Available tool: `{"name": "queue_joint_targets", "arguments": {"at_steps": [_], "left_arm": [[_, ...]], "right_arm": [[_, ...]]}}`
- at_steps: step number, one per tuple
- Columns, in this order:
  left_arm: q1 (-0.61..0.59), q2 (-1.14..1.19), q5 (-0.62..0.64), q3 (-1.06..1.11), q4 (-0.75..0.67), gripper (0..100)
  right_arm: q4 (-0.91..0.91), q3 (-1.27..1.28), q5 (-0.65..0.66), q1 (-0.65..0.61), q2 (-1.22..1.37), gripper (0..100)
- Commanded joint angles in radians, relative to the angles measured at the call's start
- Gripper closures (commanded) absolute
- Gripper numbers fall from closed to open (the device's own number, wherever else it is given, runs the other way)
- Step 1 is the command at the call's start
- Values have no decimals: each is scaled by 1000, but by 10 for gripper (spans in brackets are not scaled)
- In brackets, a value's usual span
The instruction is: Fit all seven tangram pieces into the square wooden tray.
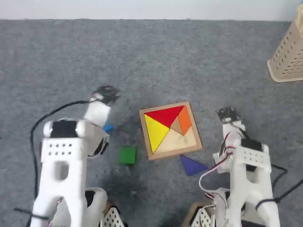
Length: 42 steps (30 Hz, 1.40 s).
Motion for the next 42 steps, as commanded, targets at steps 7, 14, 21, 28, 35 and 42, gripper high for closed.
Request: {"name": "queue_joint_targets", "arguments": {"at_steps": [7, 14, 21, 28, 35, 42], "left_arm": [[218, 164, 215, 33, -130, 830], [295, 253, 330, 36, -195, 778], [310, 391, 390, 44, -287, 750], [307, 617, 390, 41, -394, 753], [261, 678, 377, 33, -414, 754], [261, 678, 342, 33, -414, 836]], "right_arm": [[-54, 72, 26, 5, -119, 993], [-54, 72, 23, 5, -119, 993], [-56, 72, 23, 5, -119, 993], [-56, 72, 23, 5, -119, 993], [-56, 72, 23, 5, -117, 993], [-56, 77, 23, 5, -124, 993]]}}
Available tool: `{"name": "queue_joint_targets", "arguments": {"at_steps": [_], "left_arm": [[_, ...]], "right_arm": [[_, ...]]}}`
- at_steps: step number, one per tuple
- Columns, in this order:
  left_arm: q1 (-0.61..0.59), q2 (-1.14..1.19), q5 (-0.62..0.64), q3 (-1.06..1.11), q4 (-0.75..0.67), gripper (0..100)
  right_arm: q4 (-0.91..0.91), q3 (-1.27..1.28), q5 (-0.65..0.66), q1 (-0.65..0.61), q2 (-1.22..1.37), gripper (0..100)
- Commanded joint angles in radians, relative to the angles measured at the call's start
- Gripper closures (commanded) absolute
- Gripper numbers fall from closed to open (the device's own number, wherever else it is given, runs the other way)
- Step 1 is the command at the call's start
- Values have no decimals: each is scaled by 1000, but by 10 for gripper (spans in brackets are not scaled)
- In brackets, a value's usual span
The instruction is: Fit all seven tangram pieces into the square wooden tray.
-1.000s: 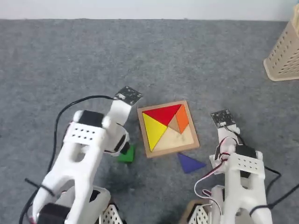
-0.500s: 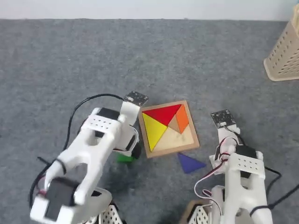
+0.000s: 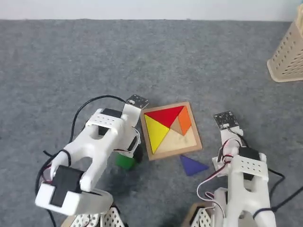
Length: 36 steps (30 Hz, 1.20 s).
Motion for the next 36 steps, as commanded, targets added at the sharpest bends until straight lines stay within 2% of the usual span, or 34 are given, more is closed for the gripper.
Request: {"name": "queue_joint_targets", "arguments": {"at_steps": [1, 10, 18, 21, 24, 28, 32, 36], "left_arm": [[-15, 26, -29, 7, -15, 855], [-18, 26, -78, -110, -6, 888], [-37, 35, -138, -369, 120, 884], [-97, 18, -206, -409, 189, 883], [-224, -55, -301, -433, 282, 883], [-468, -267, -465, -383, 405, 883], [-726, -459, -709, -176, 427, 874], [-927, -529, -945, 53, 428, 848]], "right_arm": [[-19, 0, 11, 4, -31, 993], [-19, 0, 12, 4, -31, 993], [-19, 0, 12, 4, -31, 993], [-19, 0, 12, 4, -31, 993], [-19, 0, 14, 4, -31, 993], [-19, 0, 15, 2, -31, 993], [-19, 0, 15, 2, -31, 993], [-19, 0, 17, 2, -31, 993]]}}
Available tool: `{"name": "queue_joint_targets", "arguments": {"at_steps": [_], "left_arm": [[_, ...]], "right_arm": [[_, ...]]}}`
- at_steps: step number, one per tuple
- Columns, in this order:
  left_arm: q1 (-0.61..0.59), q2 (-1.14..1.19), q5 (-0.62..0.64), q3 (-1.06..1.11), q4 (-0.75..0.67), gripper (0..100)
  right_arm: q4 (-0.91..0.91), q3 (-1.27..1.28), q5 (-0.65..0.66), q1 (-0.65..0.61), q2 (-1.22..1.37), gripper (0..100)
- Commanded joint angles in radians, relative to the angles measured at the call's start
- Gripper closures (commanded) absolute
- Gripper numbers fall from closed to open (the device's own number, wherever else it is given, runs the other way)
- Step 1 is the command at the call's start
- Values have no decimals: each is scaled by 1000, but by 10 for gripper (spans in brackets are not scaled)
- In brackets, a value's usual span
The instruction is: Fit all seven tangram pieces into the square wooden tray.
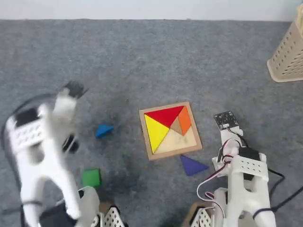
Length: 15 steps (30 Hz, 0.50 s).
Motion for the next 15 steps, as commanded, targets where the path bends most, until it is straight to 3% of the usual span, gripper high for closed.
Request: {"name": "queue_joint_targets", "arguments": {"at_steps": [1, 5, 11, 15], "left_arm": [[-219, -100, -279, 214, 12, 848], [-244, -98, -339, 306, 12, 848], [-100, -98, -344, 377, -9, 847], [-14, -54, -425, 375, -20, 845]], "right_arm": [[-19, -2, 14, 2, -31, 993], [-19, -2, 14, 2, -31, 993], [-19, -2, 12, 2, -30, 993], [-19, -2, 12, 2, -31, 993]]}}
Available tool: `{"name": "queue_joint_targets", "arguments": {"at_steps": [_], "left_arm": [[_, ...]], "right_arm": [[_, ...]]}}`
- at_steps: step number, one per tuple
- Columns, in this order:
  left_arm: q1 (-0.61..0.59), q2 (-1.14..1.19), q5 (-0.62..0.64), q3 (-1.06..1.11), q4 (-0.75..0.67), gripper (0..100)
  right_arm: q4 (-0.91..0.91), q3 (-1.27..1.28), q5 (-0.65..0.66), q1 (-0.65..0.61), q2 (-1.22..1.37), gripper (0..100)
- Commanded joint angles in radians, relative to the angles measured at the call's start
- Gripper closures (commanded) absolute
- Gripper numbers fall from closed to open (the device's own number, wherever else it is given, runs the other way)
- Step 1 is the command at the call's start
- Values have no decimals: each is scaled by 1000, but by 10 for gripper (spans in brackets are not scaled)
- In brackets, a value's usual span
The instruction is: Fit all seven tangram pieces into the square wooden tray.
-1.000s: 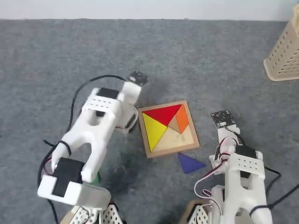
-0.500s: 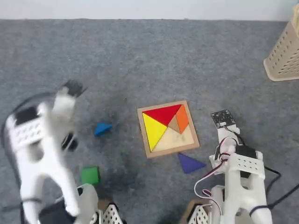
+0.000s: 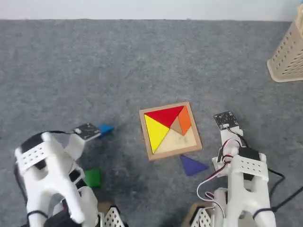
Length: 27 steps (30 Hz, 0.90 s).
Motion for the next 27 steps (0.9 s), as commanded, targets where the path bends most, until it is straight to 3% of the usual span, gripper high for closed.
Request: {"name": "queue_joint_targets", "arguments": {"at_steps": [1, 8, 12, 23, 27], "left_arm": [[97, 31, -69, -4, -38, 847], [207, 175, 101, -30, -321, 848], [241, 206, 175, -104, -414, 848], [342, 212, 408, -363, -419, 845], [334, 203, 400, -403, -272, 847]], "right_arm": [[-19, -2, 12, 2, -31, 993], [-19, -2, 12, 2, -31, 993], [-19, -2, 12, 2, -31, 993], [-19, -2, 12, 2, -31, 993], [-19, -2, 14, 2, -31, 993]]}}
